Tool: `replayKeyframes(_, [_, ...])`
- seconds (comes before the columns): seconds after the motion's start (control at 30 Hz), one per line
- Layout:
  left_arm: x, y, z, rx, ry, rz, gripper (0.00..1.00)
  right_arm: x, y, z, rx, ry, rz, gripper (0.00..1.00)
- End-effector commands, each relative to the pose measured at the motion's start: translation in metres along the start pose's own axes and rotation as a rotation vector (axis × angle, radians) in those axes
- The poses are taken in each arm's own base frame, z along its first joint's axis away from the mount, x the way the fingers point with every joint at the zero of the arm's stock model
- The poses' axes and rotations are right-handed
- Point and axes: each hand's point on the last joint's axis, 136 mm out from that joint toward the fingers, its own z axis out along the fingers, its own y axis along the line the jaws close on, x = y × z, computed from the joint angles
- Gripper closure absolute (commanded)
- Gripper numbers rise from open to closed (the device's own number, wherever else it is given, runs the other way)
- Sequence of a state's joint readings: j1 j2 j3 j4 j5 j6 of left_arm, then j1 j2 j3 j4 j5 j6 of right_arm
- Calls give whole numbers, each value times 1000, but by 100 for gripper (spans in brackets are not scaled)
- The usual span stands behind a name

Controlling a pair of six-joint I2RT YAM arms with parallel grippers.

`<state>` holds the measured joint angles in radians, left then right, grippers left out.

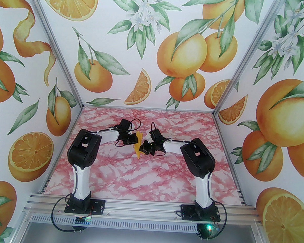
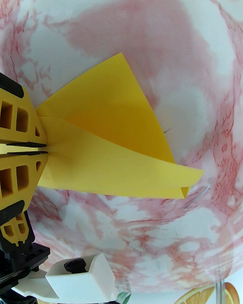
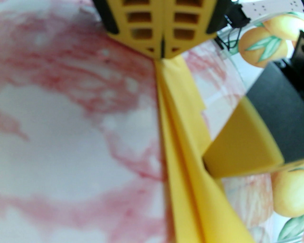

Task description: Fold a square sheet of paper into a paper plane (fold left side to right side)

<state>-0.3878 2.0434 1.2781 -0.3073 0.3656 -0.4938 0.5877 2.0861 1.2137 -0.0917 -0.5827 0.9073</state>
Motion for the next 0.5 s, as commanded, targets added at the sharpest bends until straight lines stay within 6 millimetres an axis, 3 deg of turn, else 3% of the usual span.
replayKeyframes(0.0, [-3,-2,0,-14,-4,-4,85,16,-41,8,133,35,38,100])
replayKeyframes(0.2, [-15,-34,-20,101,-55,6,81,14,-40,7,132,30,36,100])
replayKeyframes(0.47, [-6,-39,-8,140,-23,-4,82,15,-40,8,130,36,36,100])
